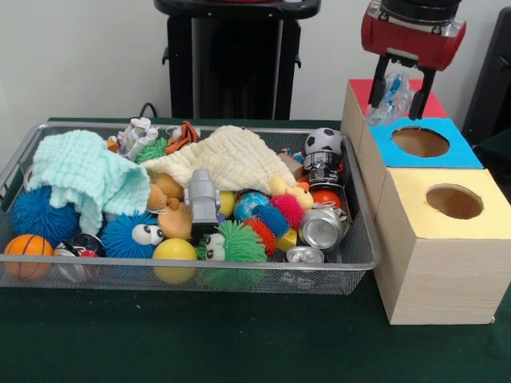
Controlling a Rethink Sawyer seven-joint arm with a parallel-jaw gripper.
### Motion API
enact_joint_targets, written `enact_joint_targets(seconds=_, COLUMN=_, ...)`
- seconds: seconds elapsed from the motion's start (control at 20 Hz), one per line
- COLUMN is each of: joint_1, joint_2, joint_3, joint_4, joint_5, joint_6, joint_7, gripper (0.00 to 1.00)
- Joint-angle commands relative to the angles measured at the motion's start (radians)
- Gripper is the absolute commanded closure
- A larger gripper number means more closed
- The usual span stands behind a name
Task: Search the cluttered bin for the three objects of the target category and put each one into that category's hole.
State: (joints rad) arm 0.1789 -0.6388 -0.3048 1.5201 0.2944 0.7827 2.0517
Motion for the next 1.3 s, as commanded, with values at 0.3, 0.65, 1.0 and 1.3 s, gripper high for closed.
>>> enact_joint_targets(seconds=0.3, joint_1=0.019, joint_2=0.062, joint_3=0.103, joint_4=0.13, joint_5=0.001, joint_6=-0.116, joint_7=0.156, gripper=1.0)
enact_joint_targets(seconds=0.65, joint_1=0.033, joint_2=0.07, joint_3=0.105, joint_4=0.145, joint_5=0.004, joint_6=-0.142, joint_7=0.162, gripper=1.0)
enact_joint_targets(seconds=1.0, joint_1=0.036, joint_2=0.073, joint_3=0.109, joint_4=0.157, joint_5=0.01, joint_6=-0.161, joint_7=0.158, gripper=1.0)
enact_joint_targets(seconds=1.3, joint_1=0.039, joint_2=0.094, joint_3=0.116, joint_4=0.162, joint_5=0.008, joint_6=-0.195, joint_7=0.157, gripper=1.0)
